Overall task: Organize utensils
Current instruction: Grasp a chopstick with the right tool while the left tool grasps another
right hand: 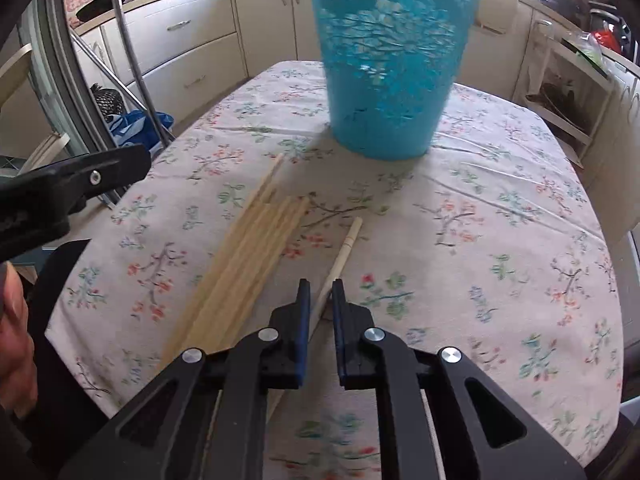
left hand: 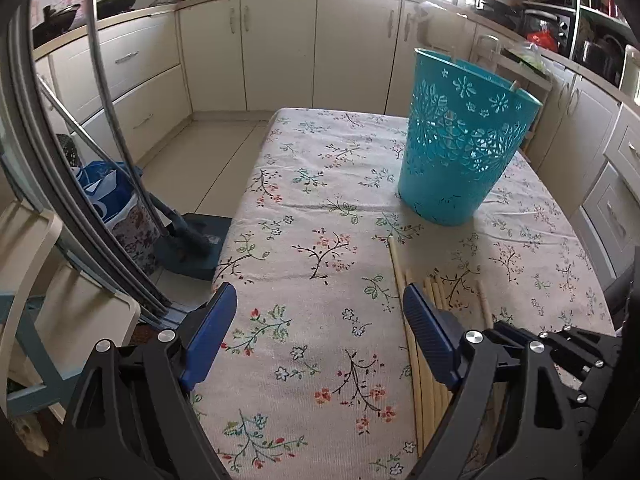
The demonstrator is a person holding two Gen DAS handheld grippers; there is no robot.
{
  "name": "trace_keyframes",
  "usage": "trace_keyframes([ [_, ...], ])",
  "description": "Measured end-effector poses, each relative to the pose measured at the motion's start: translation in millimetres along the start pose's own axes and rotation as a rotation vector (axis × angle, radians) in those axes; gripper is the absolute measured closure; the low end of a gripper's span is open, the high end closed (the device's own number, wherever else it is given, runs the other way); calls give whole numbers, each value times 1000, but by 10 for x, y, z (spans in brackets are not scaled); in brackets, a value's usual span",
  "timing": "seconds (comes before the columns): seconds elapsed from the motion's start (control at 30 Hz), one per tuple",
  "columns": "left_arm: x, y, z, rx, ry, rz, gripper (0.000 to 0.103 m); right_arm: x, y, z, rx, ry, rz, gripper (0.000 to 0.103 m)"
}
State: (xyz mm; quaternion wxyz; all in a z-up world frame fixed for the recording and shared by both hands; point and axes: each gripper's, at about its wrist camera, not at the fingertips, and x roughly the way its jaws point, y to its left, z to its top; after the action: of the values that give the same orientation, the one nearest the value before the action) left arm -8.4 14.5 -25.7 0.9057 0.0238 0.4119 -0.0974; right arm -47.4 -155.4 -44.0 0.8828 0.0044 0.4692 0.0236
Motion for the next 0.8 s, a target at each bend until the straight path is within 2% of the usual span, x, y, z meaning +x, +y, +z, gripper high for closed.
trace_keyframes([
  [0.23, 482, -299, 189, 48, 78, 8, 22, -7, -348, -19, 47, -5, -14, 93],
  [0.37, 699, -427, 287, 75, 111, 47, 22, -15, -379, -21, 59, -18, -1, 93],
  [0.47, 828, -475, 324, 88, 137, 72, 27, -5, -401, -16, 68, -24, 12, 93],
  [0.57, 899, -486, 332, 90, 144, 60, 41, 5, -424, -7, 77, -28, 21, 93],
  [0.63, 894, -519, 341, 103, 136, 39, 59, 4, -440, -9, 84, -30, 22, 93],
  [0.67, 889, -550, 345, 116, 132, 22, 65, 9, -447, -1, 86, -31, 23, 93],
  [0.73, 887, -573, 350, 132, 134, -14, 89, 17, -451, 16, 86, -28, 25, 93],
  [0.8, 877, -579, 353, 141, 149, -61, 96, 22, -462, 29, 89, -23, 27, 93],
])
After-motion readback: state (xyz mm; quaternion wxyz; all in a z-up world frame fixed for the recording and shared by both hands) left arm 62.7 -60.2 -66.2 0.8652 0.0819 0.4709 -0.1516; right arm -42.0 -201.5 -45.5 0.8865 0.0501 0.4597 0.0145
